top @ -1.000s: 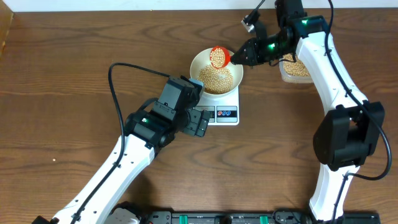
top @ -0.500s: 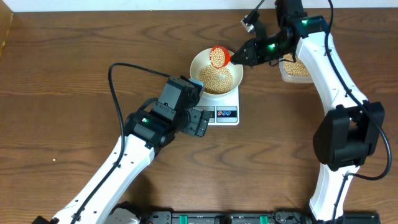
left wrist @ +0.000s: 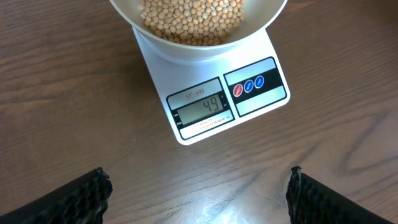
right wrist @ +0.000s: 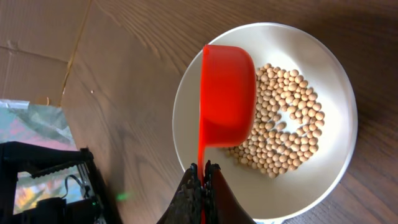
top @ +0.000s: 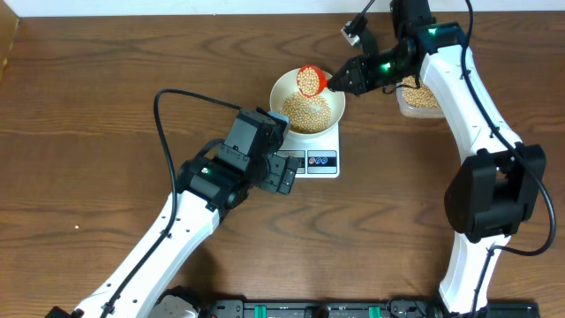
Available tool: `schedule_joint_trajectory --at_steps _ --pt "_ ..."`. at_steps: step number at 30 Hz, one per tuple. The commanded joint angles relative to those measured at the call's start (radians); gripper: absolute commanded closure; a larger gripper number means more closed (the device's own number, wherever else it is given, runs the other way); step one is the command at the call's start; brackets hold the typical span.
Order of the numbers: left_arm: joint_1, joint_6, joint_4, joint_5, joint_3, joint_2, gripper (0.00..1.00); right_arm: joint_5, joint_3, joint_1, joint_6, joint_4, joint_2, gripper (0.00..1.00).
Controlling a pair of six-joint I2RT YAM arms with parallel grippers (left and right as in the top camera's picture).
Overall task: Scoop item into bowl and weigh 50g on scale
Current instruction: 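Tilt the scoop slowly to trickle soybeans into the bowl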
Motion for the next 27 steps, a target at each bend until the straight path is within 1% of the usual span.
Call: schedule_joint_trajectory --at_steps 1,8,15,27 --pt "0.003 0.003 -0.004 -0.016 0.002 -0.007 0.08 -0.029 0.018 0.008 -0.042 0.003 -0.024 0.99" --pt "0.003 0.003 -0.004 -0.016 0.002 -0.007 0.08 -0.029 0.018 0.008 -0.053 0.002 -0.024 0.99" --pt "0.003 0.003 -0.004 -0.016 0.002 -0.007 0.08 -0.029 0.018 0.008 -0.097 -0.002 -0.024 0.99" --pt "0.003 0.003 -0.004 -0.016 0.002 -0.007 0.08 -0.029 0.018 0.008 -0.115 -0.005 -0.024 0.99"
